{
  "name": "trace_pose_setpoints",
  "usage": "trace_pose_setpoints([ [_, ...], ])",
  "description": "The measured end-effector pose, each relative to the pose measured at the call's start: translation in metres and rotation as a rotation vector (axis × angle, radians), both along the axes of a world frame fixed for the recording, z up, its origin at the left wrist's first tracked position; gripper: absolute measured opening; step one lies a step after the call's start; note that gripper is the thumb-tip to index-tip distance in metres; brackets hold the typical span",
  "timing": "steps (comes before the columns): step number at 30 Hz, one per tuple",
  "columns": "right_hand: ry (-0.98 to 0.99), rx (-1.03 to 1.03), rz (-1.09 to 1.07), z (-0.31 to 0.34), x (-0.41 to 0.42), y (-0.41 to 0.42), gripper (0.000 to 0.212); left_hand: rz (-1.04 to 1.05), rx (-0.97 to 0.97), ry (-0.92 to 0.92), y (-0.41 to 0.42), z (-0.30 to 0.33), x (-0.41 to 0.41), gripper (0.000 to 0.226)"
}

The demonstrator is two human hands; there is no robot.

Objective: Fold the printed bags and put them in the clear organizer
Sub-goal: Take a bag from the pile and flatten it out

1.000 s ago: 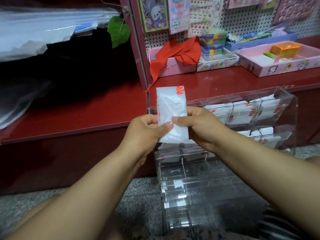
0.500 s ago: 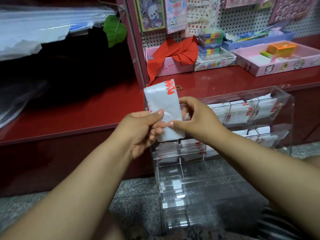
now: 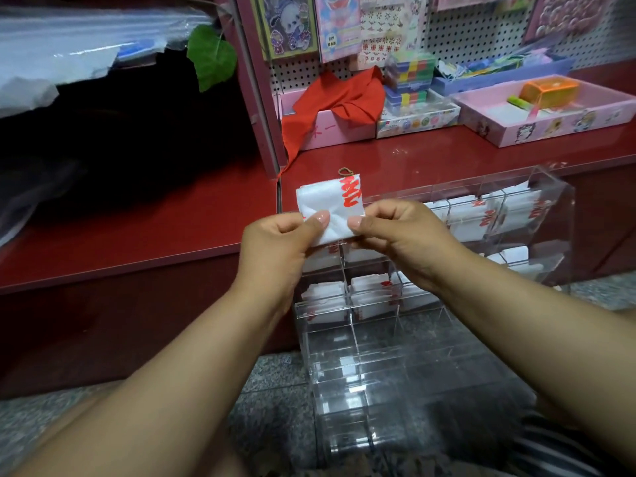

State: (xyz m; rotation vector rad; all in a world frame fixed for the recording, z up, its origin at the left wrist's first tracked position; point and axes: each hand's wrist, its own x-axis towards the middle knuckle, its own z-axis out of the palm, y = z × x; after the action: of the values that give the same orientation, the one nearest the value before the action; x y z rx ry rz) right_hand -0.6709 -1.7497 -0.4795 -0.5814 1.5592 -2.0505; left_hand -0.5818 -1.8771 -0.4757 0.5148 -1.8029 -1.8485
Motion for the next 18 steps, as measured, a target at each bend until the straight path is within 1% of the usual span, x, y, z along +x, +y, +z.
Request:
trace_pose_setpoints([
  [2, -0.058, -0.070, -0.030, 0.002, -0.001, 0.001, 0.013, -0.021, -0.150, 0.006, 0.002, -0.004, -0.001, 0.042],
  [3, -0.089, -0.104, -0.046, 0.004, -0.002, 0.003, 0.012, -0.045, -0.187, 0.005, 0.004, -0.006, -0.001, 0.051],
  [4, -0.092, -0.113, -0.055, 0.005, -0.004, 0.004, 0.009, -0.061, -0.210, 0.006, 0.007, -0.006, -0.001, 0.054],
  [5, -0.069, -0.083, -0.060, 0.006, -0.005, 0.006, 0.007, -0.072, -0.234, 0.007, 0.009, -0.007, -0.002, 0.053],
  [7, 0.029, 0.017, -0.076, 0.005, -0.009, 0.009, 0.011, -0.090, -0.265, -0.002, 0.013, -0.009, -0.004, 0.042],
  [9, 0.098, 0.070, -0.107, 0.004, -0.012, 0.012, 0.010, -0.071, -0.212, -0.002, 0.017, -0.009, -0.008, 0.021],
  [10, 0.124, 0.083, -0.114, 0.003, -0.014, 0.014, 0.012, -0.055, -0.154, -0.013, 0.019, -0.009, -0.010, 0.024],
  [11, 0.153, 0.104, -0.110, 0.003, -0.015, 0.016, 0.015, -0.049, -0.110, -0.031, 0.019, -0.008, -0.013, 0.034],
  [12, 0.192, 0.136, -0.100, 0.003, -0.016, 0.017, 0.016, -0.056, -0.092, -0.047, 0.019, -0.007, -0.015, 0.038],
  [13, 0.241, 0.183, -0.086, 0.004, -0.017, 0.019, 0.015, -0.070, -0.087, -0.052, 0.020, -0.005, -0.017, 0.032],
  [15, 0.360, 0.297, -0.050, 0.005, -0.020, 0.023, 0.013, -0.098, -0.121, -0.034, 0.021, -0.004, -0.019, 0.009],
  [16, 0.423, 0.349, -0.027, 0.008, -0.022, 0.026, 0.012, -0.094, -0.158, -0.028, 0.021, -0.003, -0.021, 0.006],
  [18, 0.553, 0.432, 0.002, 0.016, -0.028, 0.034, 0.017, -0.086, -0.259, -0.018, 0.022, -0.002, -0.025, 0.014],
])
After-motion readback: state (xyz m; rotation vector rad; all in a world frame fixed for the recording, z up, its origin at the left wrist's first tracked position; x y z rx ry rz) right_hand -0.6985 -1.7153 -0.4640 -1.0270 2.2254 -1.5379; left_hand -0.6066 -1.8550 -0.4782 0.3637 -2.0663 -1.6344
